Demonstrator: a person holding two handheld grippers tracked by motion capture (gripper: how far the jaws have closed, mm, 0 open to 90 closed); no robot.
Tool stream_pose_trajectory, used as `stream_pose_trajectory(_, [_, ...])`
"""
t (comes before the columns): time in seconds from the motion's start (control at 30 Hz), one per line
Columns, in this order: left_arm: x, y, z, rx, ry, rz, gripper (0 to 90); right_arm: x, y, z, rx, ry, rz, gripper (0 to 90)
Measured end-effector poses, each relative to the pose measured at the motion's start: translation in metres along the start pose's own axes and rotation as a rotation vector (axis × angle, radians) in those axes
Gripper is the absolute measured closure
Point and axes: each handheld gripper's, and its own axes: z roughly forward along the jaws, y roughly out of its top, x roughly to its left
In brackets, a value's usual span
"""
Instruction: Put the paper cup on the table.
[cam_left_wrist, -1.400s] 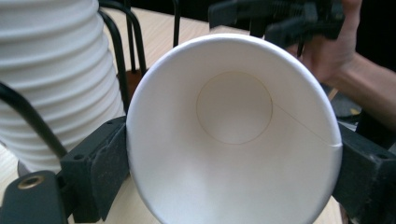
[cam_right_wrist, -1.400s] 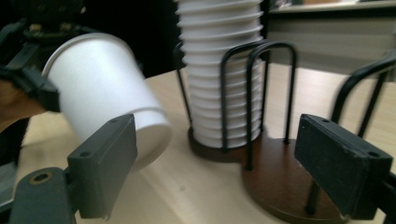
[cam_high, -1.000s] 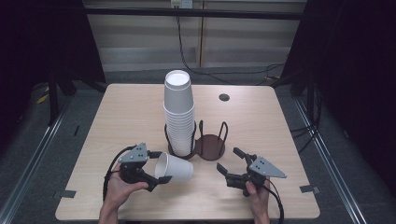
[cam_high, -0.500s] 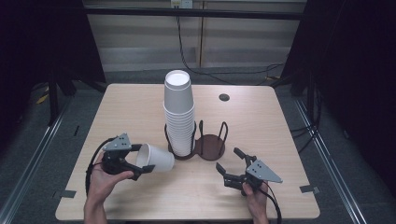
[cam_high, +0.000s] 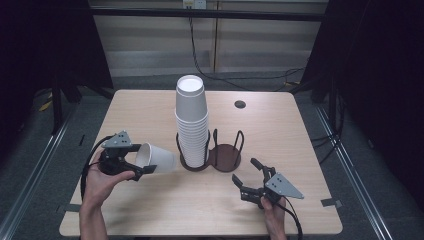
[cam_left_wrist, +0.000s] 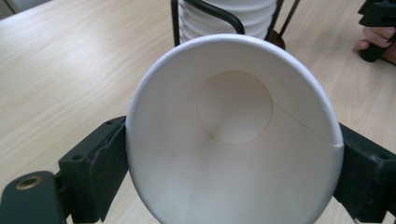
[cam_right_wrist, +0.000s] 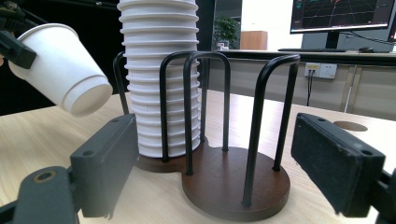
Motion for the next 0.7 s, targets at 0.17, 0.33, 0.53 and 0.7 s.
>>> stream_pose_trajectory(0.17, [0.004,0.01,0.003,0.044,0.029,0.017,10.3,0.0,0.0,0.0,0.0,-0.008,0.0,14.1])
stream_pose_trajectory(0.33, [0.01,0.013,0.006,0.086,0.044,0.011,10.2,0.0,0.0,0.0,0.0,-0.008,0.001,13.8])
stream_pose_trajectory(0.53, [0.019,0.02,0.004,0.119,0.053,-0.002,10.3,0.0,0.0,0.0,0.0,-0.008,-0.001,13.6])
stream_pose_trajectory(0.7, [0.025,0.026,0.009,0.195,0.088,0.013,10.3,0.0,0.0,0.0,0.001,-0.008,0.0,13.9])
